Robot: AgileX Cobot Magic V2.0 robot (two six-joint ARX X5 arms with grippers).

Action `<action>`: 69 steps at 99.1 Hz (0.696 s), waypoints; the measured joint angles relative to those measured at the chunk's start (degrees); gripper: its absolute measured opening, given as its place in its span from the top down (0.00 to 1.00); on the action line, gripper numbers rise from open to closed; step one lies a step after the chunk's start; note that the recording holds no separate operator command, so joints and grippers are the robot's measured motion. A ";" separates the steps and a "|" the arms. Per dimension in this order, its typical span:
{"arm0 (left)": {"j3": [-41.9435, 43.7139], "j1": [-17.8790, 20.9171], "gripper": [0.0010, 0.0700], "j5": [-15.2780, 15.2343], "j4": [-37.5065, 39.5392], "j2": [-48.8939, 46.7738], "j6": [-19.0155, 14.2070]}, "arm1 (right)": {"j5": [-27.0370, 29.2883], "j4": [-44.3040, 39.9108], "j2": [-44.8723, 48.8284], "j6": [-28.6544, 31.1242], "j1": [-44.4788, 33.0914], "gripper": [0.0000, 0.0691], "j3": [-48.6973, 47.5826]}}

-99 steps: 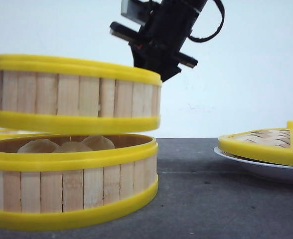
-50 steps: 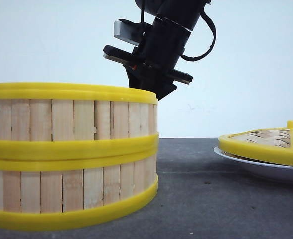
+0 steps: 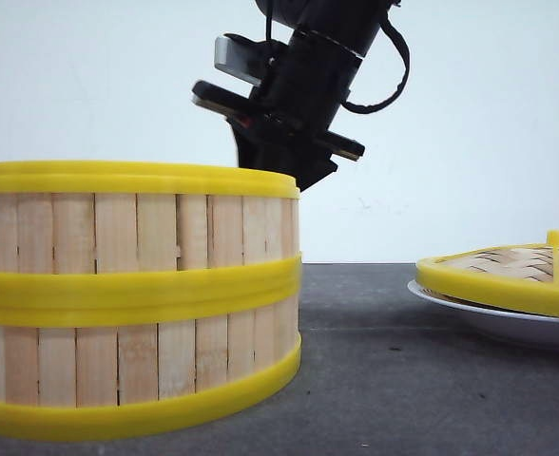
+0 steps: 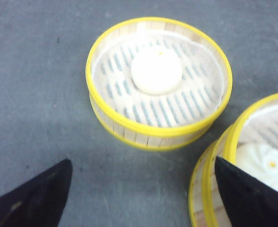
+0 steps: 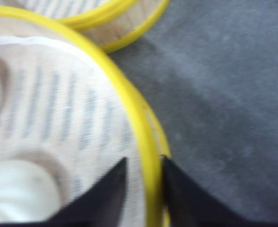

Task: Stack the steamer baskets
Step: 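Open the right gripper and withdraw it from the stack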

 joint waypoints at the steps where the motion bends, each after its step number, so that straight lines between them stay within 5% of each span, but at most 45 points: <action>1: 0.07 0.04 0.16 0.00 0.13 0.17 0.02 | -0.09 -0.15 -0.11 0.07 0.02 0.70 0.09; 14: 3.67 1.53 0.16 0.00 0.55 4.94 0.00 | -0.15 -1.31 -3.82 0.28 0.15 0.60 0.39; 42: 14.95 7.30 0.16 0.00 3.96 21.64 0.02 | 0.61 -10.38 -18.29 -1.31 -2.49 0.58 1.11; 69: 22.21 9.79 0.16 0.00 5.03 40.26 0.02 | 11.98 -25.03 -29.14 -3.06 -12.79 0.58 1.11</action>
